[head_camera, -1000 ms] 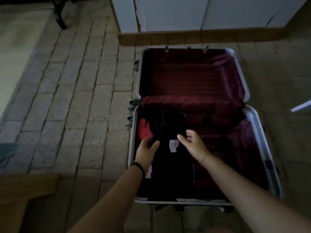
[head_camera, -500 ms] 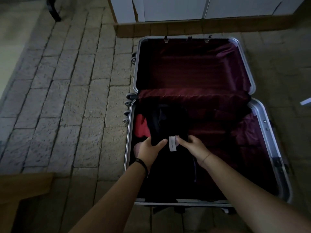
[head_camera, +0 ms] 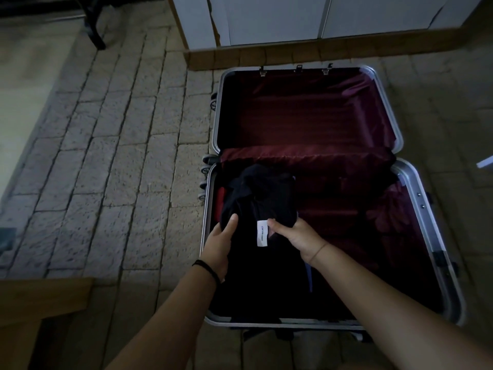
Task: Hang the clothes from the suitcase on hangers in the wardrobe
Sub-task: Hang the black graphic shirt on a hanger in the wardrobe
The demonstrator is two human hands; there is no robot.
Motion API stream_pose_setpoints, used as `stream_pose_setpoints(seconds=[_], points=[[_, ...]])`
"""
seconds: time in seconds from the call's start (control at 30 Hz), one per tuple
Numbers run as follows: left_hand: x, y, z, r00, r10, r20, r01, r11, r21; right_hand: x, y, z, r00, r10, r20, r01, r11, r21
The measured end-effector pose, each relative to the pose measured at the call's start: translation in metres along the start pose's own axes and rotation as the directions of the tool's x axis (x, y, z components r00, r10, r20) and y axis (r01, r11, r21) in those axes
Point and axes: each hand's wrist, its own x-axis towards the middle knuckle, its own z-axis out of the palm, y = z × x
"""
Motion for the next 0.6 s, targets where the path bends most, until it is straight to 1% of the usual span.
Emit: stream_pose_setpoints(seconds=[0.07,0.23,0.33,0.4,0.47,0.53,0.6], points=[[-0.007,0.006,0.004,1.0,0.022,0.001,-0.022,1.0,0.014,-0.008,-0.008,0.003,0.996,-0.041,-0.075,0.044,0.998,0.044],[-0.047,0.034,0.007,0.996,0.086,0.005,-0.085,0.995,-0.042,-0.048,-0.053,0.018,0.985,-0.114,-0.127,0.14,0.965,0.22],[-0.084,0.066,0.008,0.996,0.088,0.009,-0.088,0.996,-0.009,-0.088,-0.098,0.02,0.976,-0.138,-0.171,0.187,0.932,0.31],[-0.114,0.094,0.008,0.993,0.084,0.085,-0.088,0.995,0.044,-0.12,-0.134,0.018,0.968,-0.163,-0.19,0.218,0.922,0.321],[-0.146,0.125,0.011,0.984,0.007,0.175,-0.018,0.998,0.057,-0.153,-0.17,0.014,0.961,-0.197,-0.192,0.25,0.917,0.312],[-0.183,0.157,0.016,0.962,-0.074,0.263,0.058,0.996,0.068,-0.191,-0.208,0.011,0.95,-0.234,-0.209,0.289,0.909,0.299],[-0.219,0.188,0.023,0.934,-0.106,0.34,0.076,0.992,0.099,-0.23,-0.245,0.01,0.932,-0.283,-0.228,0.336,0.91,0.244]])
